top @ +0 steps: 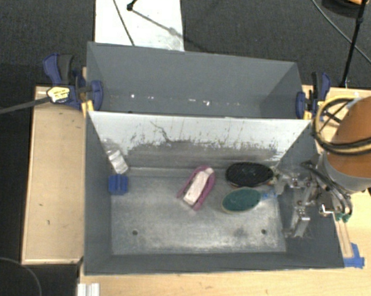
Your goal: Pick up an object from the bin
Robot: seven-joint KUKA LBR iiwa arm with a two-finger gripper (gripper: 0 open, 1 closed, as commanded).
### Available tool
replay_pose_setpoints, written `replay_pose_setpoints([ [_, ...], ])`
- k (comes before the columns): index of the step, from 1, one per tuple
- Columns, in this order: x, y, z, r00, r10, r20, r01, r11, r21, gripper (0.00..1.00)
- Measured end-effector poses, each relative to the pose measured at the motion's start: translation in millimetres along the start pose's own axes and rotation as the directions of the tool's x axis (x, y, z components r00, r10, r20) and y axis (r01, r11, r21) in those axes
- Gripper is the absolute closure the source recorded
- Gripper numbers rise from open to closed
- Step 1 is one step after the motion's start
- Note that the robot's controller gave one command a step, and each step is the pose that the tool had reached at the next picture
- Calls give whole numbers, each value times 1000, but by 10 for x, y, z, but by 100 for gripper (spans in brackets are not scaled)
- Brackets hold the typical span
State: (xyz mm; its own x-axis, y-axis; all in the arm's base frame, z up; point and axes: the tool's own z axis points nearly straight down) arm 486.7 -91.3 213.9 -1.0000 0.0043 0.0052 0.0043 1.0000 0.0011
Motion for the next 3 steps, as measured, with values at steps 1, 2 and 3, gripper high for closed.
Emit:
replay_pose_setpoints([
  [1, -717, 297, 1409, 998, -59, 14, 59, 998, 3, 0],
  [2, -478, -216, 1113, 1000, -10, 9, 10, 1000, 4, 0],
  [3, -525, -68, 1130, 955, -295, 10, 295, 955, 4, 0],
])
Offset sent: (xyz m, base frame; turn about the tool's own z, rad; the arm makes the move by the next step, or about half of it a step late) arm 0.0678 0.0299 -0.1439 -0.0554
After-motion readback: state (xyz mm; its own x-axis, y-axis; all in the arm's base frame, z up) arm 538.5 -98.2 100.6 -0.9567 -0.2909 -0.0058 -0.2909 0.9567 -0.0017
